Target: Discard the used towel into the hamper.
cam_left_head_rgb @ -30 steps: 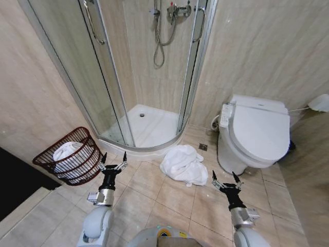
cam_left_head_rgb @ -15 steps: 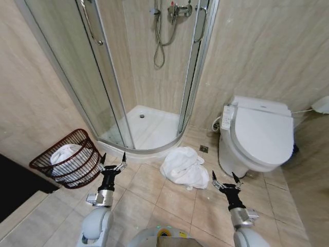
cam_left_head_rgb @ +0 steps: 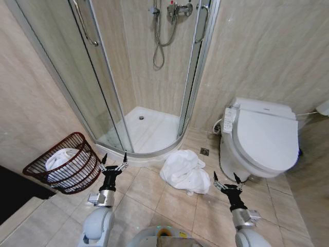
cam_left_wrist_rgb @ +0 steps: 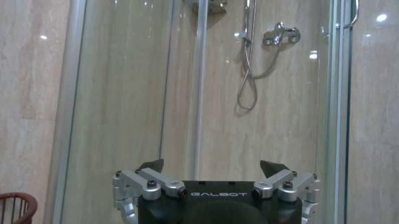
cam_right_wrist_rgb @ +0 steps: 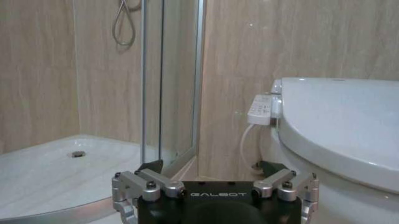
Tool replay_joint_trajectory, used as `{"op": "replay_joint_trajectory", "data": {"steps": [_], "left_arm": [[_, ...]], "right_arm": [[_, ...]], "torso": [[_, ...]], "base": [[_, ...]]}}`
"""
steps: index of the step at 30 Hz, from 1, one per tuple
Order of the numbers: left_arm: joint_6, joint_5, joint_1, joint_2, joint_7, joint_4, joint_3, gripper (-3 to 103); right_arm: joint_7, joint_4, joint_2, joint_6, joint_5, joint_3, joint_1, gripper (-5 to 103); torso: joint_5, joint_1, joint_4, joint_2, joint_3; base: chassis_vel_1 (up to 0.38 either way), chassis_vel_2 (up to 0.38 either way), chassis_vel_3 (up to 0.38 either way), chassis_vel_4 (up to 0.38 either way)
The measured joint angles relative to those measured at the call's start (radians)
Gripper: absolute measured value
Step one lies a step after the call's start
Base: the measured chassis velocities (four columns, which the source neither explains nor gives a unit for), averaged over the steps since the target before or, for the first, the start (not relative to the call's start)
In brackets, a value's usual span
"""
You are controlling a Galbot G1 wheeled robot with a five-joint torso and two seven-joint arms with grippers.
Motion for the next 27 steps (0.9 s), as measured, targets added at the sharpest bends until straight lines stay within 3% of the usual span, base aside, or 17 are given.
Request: {"op": "replay_joint_trajectory", "data": {"steps": [27], "left_arm": [[-0.002, 0.001, 0.006, -0.005, -0.002, -0.007, 0.001, 100]], "right_arm": [[0.002, -0.053, -0.013, -0.008, 0.016, 0.016, 0.041, 100]], "torso": [[0.0, 0.0, 0.0, 0.0, 0.0]], "base": [[-0.067, 0.065, 0.066, -0.069]]}}
